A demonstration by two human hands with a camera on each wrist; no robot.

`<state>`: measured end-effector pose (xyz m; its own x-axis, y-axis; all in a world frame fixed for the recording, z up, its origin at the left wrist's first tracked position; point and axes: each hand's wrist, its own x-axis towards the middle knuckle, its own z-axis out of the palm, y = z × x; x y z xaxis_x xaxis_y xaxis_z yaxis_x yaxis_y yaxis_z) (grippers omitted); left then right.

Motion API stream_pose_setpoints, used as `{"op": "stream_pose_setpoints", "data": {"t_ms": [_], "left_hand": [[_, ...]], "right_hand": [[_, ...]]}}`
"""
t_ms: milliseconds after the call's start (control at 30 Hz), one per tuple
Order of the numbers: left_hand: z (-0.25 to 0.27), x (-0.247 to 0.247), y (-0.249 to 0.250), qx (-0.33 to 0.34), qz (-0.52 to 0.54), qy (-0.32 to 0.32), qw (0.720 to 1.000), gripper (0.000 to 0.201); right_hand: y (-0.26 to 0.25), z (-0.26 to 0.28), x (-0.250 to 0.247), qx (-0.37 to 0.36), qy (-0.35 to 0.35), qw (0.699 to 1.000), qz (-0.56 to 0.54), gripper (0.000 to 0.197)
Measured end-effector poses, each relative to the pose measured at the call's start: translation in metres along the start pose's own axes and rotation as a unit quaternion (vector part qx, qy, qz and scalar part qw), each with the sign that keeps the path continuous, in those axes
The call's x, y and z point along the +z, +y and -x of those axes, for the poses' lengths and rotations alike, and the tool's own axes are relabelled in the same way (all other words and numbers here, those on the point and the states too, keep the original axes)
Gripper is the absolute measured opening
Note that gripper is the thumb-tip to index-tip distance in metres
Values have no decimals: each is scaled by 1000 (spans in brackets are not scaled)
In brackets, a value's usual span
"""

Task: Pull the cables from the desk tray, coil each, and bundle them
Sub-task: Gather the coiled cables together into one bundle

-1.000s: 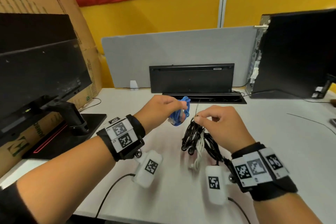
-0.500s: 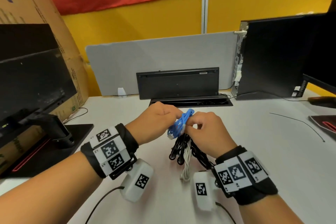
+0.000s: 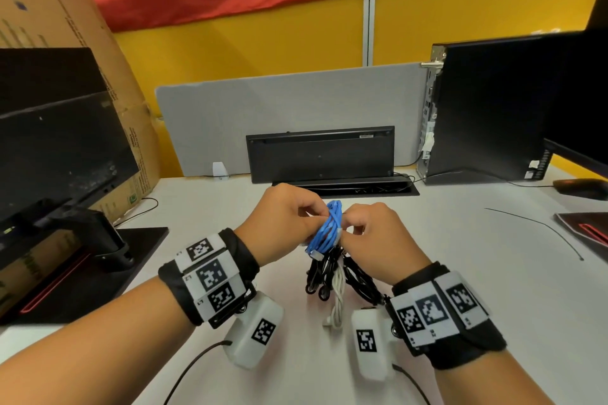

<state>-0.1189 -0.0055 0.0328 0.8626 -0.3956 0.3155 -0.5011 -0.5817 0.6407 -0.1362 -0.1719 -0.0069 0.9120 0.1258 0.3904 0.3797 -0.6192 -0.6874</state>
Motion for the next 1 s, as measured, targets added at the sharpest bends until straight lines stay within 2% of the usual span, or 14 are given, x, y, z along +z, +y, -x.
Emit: {"op": "stream_pose_setpoints", "data": {"t_ms": [133,333,500,633,800,1000], "left_hand": [[-1,-2,-4,4,-44,4,999,16],[-1,-10,-11,-26,-63,16,998,14],[-2,-14,-8,-4,-124,7,992,22],[-3,-17,-5,11,-144,-11,989,16],[-5,-17,-1,19,-158,-35,987,34],[-8,-16,-12,-23,-48,14,998,15]], "right_hand": [[2,-1,-3,15,17,998,-61,8],[9,-4,-6,67,39,991,-111,8],[13,-5,-5,90,63,980,-168,10],[16,-5,-3,98,67,975,-190,9],[13,-4,0,77,49,978,-185,9],[15,-3,0,41,103,973,-203,12]]}}
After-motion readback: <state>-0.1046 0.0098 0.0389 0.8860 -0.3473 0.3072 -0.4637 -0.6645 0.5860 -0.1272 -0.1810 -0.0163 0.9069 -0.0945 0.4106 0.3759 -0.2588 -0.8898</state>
